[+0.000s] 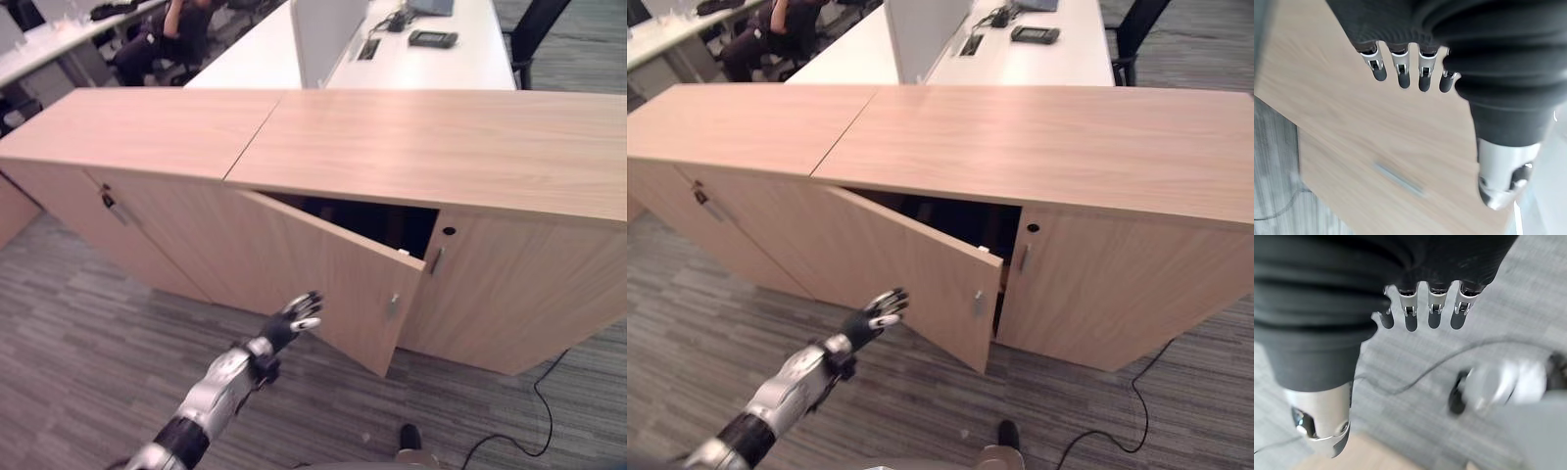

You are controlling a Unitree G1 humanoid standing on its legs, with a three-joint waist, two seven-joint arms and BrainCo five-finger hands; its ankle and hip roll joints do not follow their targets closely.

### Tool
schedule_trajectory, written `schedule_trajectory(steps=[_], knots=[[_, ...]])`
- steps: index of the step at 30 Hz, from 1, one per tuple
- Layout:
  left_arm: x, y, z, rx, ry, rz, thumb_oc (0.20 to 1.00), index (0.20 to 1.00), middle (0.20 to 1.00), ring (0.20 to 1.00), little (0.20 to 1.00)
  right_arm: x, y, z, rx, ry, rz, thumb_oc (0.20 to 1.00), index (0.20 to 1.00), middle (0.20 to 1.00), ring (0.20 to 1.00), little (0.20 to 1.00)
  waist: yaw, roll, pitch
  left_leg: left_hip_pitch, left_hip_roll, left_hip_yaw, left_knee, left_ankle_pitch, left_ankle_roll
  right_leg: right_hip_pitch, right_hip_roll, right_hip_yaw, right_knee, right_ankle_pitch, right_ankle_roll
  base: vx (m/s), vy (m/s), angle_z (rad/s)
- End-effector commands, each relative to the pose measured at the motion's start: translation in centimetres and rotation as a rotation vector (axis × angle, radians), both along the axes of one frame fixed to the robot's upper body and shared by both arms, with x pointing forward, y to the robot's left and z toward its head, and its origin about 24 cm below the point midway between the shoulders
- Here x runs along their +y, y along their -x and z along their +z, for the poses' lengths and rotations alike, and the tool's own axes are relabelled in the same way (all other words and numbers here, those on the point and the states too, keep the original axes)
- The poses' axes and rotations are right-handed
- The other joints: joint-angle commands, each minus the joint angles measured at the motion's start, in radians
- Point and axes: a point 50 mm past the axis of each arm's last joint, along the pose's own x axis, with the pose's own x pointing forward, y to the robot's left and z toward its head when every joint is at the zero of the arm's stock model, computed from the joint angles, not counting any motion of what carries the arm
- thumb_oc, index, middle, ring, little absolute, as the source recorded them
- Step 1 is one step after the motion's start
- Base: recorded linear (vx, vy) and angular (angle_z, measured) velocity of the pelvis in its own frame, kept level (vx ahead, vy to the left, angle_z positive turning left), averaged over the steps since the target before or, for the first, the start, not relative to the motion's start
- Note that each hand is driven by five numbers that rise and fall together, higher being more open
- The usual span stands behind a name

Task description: Put the empty folder in the office cabinet

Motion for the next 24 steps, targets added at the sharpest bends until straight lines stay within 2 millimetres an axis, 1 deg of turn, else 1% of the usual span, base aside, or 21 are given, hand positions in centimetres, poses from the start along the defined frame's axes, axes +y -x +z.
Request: schedule_trajectory(steps=[1,3,6,9,10,11,12,14,15,17,18,19,20,21,22,23,24], knots=[[0.7,-1.5,1.4,-0.079,0.001,0.009,1.0,1.0,1.0,1.0,1.0,1.8,0.7,-0.6,0.033,-0.041,-0.015,1.0,1.0,1.0,1.0,1.0,0.0,-0.057,-0.055,-0.049,-0.022,-0.044,0.011,-0.071,0.001,-0.048,-0.012,-0.005,0.007,-0.054,0.086,0.04,-0.098,-0.02],[1.4,-0.8,0.4,-0.037,-0.002,0.055,1.0,1.0,1.0,1.0,1.0,1.4,0.1,-0.5,0.011,-0.021,-0.017,1.0,1.0,1.0,1.0,1.0,0.002,-0.059,-0.061,-0.047,-0.002,-0.044,0.012,-0.062,-0.011,-0.038,0.01,0.002,0.005,-0.071,0.075,0.04,-0.123,-0.02],[1.4,-0.9,-0.1,-0.022,-0.013,0.085,1.0,1.0,1.0,1.0,1.0,1.1,-0.8,-0.4,-0.016,-0.006,-0.006,1.0,1.0,1.0,1.0,1.0,0.001,-0.057,-0.072,-0.041,0.027,-0.039,0.012,-0.047,-0.029,-0.025,0.036,0.004,0.004,-0.091,0.06,0.05,-0.134,-0.03],[0.7,-1.9,-0.4,-0.021,-0.044,0.097,1.0,1.0,1.0,1.0,1.0,0.9,-1.5,-0.3,-0.034,0.008,0.029,1.0,1.0,1.0,1.0,1.0,-0.009,-0.055,-0.08,-0.032,0.055,-0.033,0.013,-0.032,-0.046,-0.013,0.061,0.01,0.006,-0.109,0.044,0.06,-0.142,-0.03],[0.2,-2.6,-0.4,-0.022,-0.066,0.103,1.0,1.0,1.0,1.0,1.0,0.8,-1.9,-0.2,-0.039,0.014,0.05,1.0,1.0,1.0,1.0,1.0,-0.018,-0.058,-0.085,-0.027,0.071,-0.027,0.015,-0.024,-0.055,-0.009,0.077,0.017,0.006,-0.116,0.036,0.05,-0.124,-0.02],[0.2,-2.7,-0.4,-0.023,-0.066,0.102,1.0,1.0,1.0,1.0,1.0,0.7,-1.9,-0.2,-0.04,0.014,0.049,1.0,1.0,1.0,1.0,1.0,-0.017,-0.057,-0.084,-0.026,0.072,-0.026,0.015,-0.024,-0.055,-0.008,0.078,0.017,0.006,-0.116,0.036,0.05,-0.143,0.0],[-0.2,-3.2,-0.2,-0.037,-0.076,0.096,1.0,1.0,1.0,1.0,1.0,0.7,-2.0,-0.2,-0.041,0.017,0.06,1.0,1.0,1.0,1.0,1.0,-0.022,-0.059,-0.087,-0.023,0.082,-0.02,0.016,-0.02,-0.059,-0.006,0.088,0.022,0.007,-0.12,0.033,0.05,-0.102,-0.06],[-0.6,-3.8,0.0,-0.047,-0.093,0.095,1.0,1.0,1.0,1.0,1.0,0.8,-1.8,-0.2,-0.033,0.013,0.068,1.0,1.0,1.0,1.0,1.0,-0.027,-0.064,-0.092,-0.012,0.105,-0.008,0.021,-0.015,-0.067,0.0,0.108,0.032,0.008,-0.129,0.025,0.09,-0.183,-0.24],[-1.2,-4.4,0.3,-0.063,-0.105,0.079,1.0,1.0,1.0,1.0,1.0,0.9,-1.5,-0.3,-0.023,0.007,0.078,1.0,1.0,1.0,1.0,1.0,-0.034,-0.07,-0.093,-0.003,0.131,0.003,0.033,-0.014,-0.073,0.006,0.129,0.045,0.009,-0.137,0.016,0.09,-0.215,-0.33],[-1.7,-5.3,0.7,-0.085,-0.131,0.061,1.0,1.0,1.0,1.0,1.0,1.0,-1.0,-0.3,-0.007,0.003,0.078,1.0,1.0,1.0,1.0,1.0,-0.041,-0.079,-0.093,0.001,0.159,0.013,0.064,-0.017,-0.078,0.014,0.15,0.057,0.009,-0.146,0.006,0.06,-0.168,-0.24],[-1.7,-5.3,0.7,-0.086,-0.131,0.06,1.0,1.0,1.0,1.0,1.0,1.0,-1.0,-0.3,-0.008,0.003,0.078,1.0,1.0,1.0,1.0,1.0,-0.039,-0.079,-0.092,0.001,0.161,0.014,0.066,-0.018,-0.079,0.015,0.151,0.058,0.01,-0.146,0.005,0.06,-0.157,-0.24],[-1.9,-5.8,1.3,-0.109,-0.129,0.061,1.0,1.0,1.0,1.0,1.0,1.1,-0.5,-0.4,0.004,-0.001,0.076,1.0,1.0,1.0,1.0,1.0,-0.041,-0.087,-0.089,-0.001,0.183,0.015,0.101,-0.021,-0.078,0.022,0.165,0.07,0.012,-0.149,-0.004,0.05,-0.133,-0.3],[-1.9,-5.9,1.4,-0.113,-0.133,0.064,1.0,1.0,1.0,1.0,1.0,1.1,-0.7,-0.4,0.0,-0.001,0.078,1.0,1.0,1.0,1.0,1.0,-0.036,-0.092,-0.083,-0.009,0.191,0.002,0.129,-0.019,-0.078,0.025,0.171,0.079,0.012,-0.152,-0.008,0.04,-0.159,-0.3],[-1.9,-6.0,1.5,-0.12,-0.136,0.068,1.0,1.0,1.0,1.0,1.0,1.1,-0.7,-0.4,-0.001,0.0,0.079,1.0,1.0,1.0,1.0,1.0,-0.026,-0.097,-0.077,-0.023,0.188,-0.032,0.151,-0.018,-0.073,0.029,0.175,0.093,0.012,-0.153,-0.013,0.0,-0.067,-0.32],[-1.9,-6.0,1.5,-0.121,-0.136,0.068,1.0,1.0,1.0,1.0,1.0,1.1,-0.8,-0.4,-0.001,0.0,0.079,1.0,1.0,1.0,1.0,1.0,-0.026,-0.097,-0.077,-0.026,0.189,-0.034,0.155,-0.021,-0.073,0.028,0.175,0.092,0.012,-0.153,-0.013,-0.01,-0.058,-0.39],[-1.6,-5.8,1.4,-0.121,-0.143,0.074,1.0,1.0,1.0,1.0,1.0,1.0,-0.8,-0.3,-0.002,0.002,0.083,1.0,1.0,1.0,1.0,1.0,-0.012,-0.105,-0.07,-0.046,0.173,-0.093,0.18,-0.034,-0.06,0.033,0.179,0.108,0.013,-0.153,-0.019,0.02,-0.1,-0.68],[-1.0,-5.3,1.1,-0.111,-0.155,0.091,1.0,1.0,1.0,1.0,1.0,1.4,-0.6,-0.5,0.001,-0.012,0.093,1.0,1.0,1.0,1.0,1.0,0.015,-0.125,-0.068,-0.08,0.121,-0.222,0.198,-0.076,-0.03,0.046,0.183,0.14,0.011,-0.153,-0.028,0.07,-0.115,-0.7]])
